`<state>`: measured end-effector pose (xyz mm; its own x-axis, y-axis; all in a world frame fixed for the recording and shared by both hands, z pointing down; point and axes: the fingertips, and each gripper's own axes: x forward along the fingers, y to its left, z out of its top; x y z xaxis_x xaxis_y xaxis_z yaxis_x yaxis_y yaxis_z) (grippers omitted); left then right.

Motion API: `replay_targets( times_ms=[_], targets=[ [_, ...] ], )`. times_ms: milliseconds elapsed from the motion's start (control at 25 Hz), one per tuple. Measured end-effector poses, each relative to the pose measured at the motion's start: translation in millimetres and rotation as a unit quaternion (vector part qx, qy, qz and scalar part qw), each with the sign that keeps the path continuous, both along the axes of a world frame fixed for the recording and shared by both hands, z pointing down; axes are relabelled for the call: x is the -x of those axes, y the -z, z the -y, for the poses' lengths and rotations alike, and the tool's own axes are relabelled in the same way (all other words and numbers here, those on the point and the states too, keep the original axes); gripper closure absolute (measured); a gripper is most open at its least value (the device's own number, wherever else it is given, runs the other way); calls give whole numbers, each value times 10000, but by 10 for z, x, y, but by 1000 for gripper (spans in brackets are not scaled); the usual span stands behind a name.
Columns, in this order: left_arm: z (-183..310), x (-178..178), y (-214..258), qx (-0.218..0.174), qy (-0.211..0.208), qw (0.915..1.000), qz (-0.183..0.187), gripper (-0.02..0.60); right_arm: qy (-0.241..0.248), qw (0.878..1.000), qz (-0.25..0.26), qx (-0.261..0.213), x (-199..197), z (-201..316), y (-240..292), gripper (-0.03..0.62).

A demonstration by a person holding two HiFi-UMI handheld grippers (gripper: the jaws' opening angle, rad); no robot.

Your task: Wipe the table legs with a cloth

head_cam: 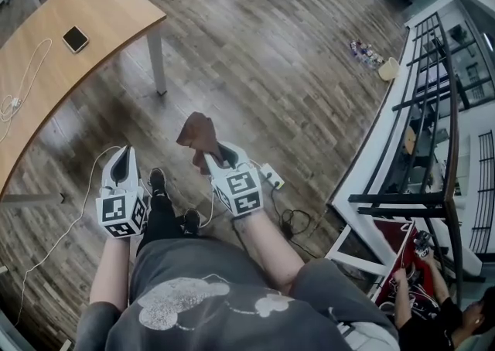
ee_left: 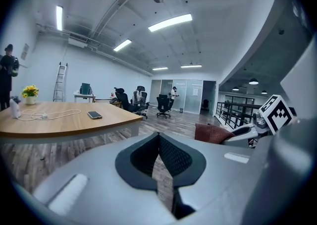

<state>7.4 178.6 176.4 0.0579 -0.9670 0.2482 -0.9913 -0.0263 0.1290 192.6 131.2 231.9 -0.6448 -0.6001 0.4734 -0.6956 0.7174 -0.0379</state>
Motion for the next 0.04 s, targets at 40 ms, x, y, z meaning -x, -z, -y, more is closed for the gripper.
replay_targets(
  times_ms=[40],
  targets=[
    [6,3,2,-5,10,10000,1,561,-11,10000,5,3,-2,12,-3,502]
  ],
)
